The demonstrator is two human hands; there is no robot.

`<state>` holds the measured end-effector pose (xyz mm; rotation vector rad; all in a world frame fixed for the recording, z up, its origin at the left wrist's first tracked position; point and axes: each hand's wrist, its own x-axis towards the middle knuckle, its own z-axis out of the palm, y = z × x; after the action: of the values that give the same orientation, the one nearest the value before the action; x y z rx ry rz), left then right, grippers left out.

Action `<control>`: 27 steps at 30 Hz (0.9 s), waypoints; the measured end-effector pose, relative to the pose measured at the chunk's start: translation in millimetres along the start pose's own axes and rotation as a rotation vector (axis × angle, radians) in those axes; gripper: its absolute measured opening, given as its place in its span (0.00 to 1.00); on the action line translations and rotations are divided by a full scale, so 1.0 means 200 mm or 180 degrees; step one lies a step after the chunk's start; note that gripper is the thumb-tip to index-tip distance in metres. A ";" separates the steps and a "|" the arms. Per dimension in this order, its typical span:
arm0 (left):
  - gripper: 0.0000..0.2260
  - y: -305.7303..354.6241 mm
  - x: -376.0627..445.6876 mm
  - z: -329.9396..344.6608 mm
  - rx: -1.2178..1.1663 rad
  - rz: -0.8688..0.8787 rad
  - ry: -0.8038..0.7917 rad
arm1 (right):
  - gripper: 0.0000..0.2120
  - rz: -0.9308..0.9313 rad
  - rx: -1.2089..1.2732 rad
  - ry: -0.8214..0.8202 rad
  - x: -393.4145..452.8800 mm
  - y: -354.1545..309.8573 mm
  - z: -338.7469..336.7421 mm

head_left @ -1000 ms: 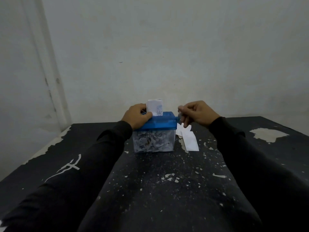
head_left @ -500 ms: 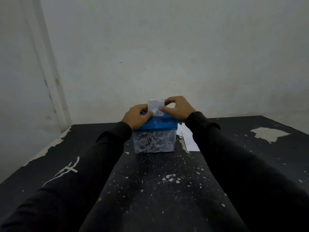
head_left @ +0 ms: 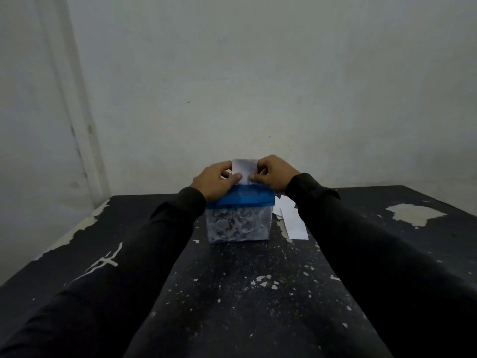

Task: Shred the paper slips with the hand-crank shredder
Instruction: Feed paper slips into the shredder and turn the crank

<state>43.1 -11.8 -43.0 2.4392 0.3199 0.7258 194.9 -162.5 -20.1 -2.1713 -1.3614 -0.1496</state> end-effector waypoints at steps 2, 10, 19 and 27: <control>0.22 0.00 0.00 0.01 0.0060 0.0009 0.0006 | 0.13 -0.0007 -0.0006 -0.0007 0.00 0.01 -0.01; 0.12 -0.05 0.02 0.02 0.0191 -0.0084 0.0153 | 0.13 -0.0153 -0.0079 -0.0060 -0.01 0.00 -0.02; 0.11 -0.09 0.03 0.05 0.0117 -0.0078 0.0370 | 0.12 -0.0115 -0.0157 -0.0166 -0.03 -0.01 -0.01; 0.24 -0.05 0.02 0.05 0.0214 -0.0186 0.0144 | 0.22 -0.0135 -0.0136 0.0119 -0.08 0.04 -0.01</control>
<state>51.8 -6.5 -52.7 2.4680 0.4378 0.7569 193.8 -179.3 -26.8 -2.1645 -1.3958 -0.2366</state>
